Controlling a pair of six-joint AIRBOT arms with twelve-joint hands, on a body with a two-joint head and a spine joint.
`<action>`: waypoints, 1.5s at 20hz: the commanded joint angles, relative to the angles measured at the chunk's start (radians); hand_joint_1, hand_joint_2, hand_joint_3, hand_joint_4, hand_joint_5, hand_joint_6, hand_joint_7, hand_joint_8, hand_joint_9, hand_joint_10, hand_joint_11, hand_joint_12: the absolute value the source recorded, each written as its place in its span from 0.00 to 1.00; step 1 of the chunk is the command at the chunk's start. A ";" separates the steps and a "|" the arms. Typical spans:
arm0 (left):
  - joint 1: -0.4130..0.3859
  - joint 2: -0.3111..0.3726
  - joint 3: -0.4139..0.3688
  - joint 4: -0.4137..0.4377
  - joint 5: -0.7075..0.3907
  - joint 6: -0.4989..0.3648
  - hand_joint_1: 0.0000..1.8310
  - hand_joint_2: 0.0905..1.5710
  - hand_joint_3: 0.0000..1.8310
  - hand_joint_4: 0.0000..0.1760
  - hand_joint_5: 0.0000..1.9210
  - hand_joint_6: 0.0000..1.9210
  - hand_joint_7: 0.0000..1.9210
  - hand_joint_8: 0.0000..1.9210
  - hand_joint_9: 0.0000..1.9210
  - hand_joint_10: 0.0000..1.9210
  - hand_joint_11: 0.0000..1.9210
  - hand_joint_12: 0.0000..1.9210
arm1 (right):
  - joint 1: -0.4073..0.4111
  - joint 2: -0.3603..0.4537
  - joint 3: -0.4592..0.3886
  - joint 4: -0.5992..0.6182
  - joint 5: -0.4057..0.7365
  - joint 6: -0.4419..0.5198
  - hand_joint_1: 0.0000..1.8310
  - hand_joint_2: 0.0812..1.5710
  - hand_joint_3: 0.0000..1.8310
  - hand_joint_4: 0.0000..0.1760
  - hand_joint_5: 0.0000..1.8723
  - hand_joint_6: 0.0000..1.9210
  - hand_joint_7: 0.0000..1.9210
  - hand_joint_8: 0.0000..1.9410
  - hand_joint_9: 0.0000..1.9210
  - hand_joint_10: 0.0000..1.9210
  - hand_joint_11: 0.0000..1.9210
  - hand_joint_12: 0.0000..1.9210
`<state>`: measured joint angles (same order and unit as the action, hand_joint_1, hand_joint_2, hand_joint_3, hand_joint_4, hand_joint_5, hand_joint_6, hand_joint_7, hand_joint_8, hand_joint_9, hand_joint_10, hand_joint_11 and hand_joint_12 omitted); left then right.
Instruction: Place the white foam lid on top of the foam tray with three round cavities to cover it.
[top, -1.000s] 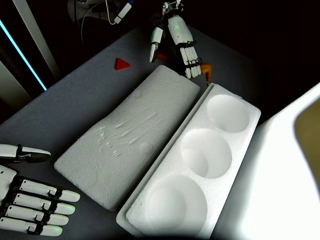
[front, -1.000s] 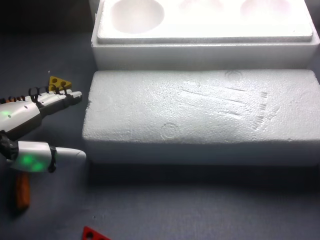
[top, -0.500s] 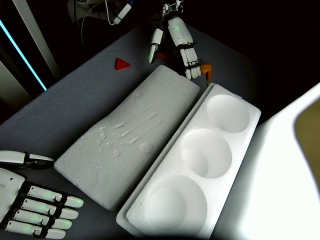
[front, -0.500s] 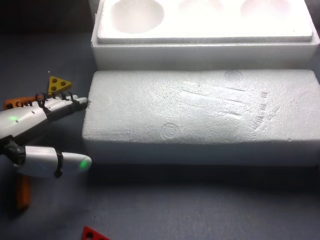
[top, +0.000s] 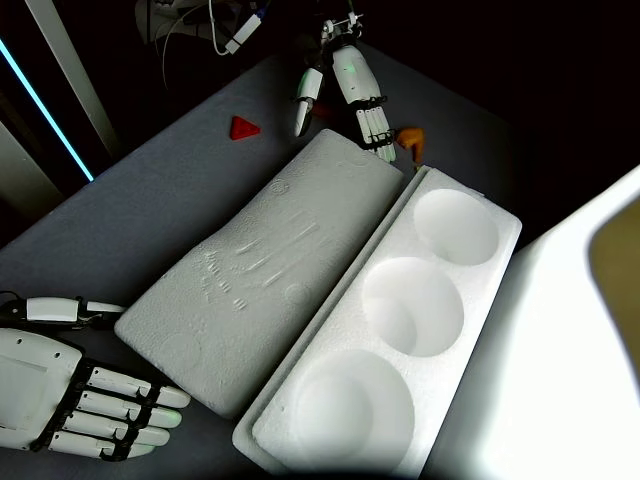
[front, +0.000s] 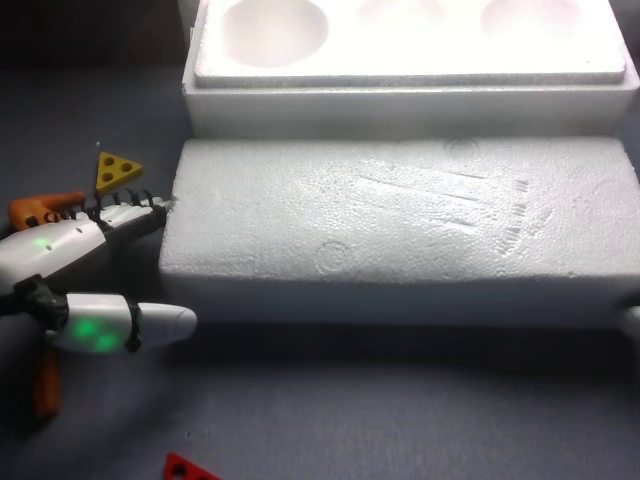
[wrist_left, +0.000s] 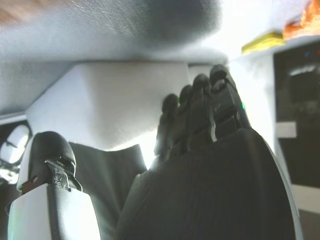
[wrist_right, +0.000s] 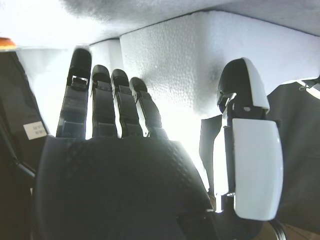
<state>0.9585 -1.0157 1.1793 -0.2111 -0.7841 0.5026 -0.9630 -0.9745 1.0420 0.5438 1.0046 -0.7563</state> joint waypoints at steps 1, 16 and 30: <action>-0.008 -0.007 0.003 0.007 -0.124 -0.011 0.24 0.63 0.01 0.00 0.07 0.01 0.00 0.00 0.00 0.00 0.00 0.00 | 0.007 0.006 0.006 -0.014 0.107 0.010 0.27 0.72 0.00 0.00 0.03 0.01 0.02 0.00 0.03 0.01 0.00 0.69; 0.049 0.011 -0.068 0.011 -0.277 -0.060 0.15 0.77 0.01 0.05 0.12 0.01 0.00 0.00 0.00 0.00 0.00 0.00 | -0.014 0.035 -0.049 -0.061 0.182 0.052 0.28 0.74 0.00 0.00 0.01 0.31 0.10 0.01 0.00 0.39 0.00 0.90; 0.131 0.141 -0.225 0.082 -0.558 -0.116 0.14 0.78 0.00 0.00 0.11 0.00 0.00 0.00 0.00 0.00 0.00 0.00 | -0.165 0.210 -0.232 -0.161 0.480 0.105 0.23 0.75 0.00 0.00 0.00 0.16 0.00 0.00 0.00 0.00 0.00 0.01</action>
<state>1.1011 -0.8719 0.9615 -0.1947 -1.1904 0.3969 -1.1328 -0.7662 0.8158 0.4568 1.3502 -0.6567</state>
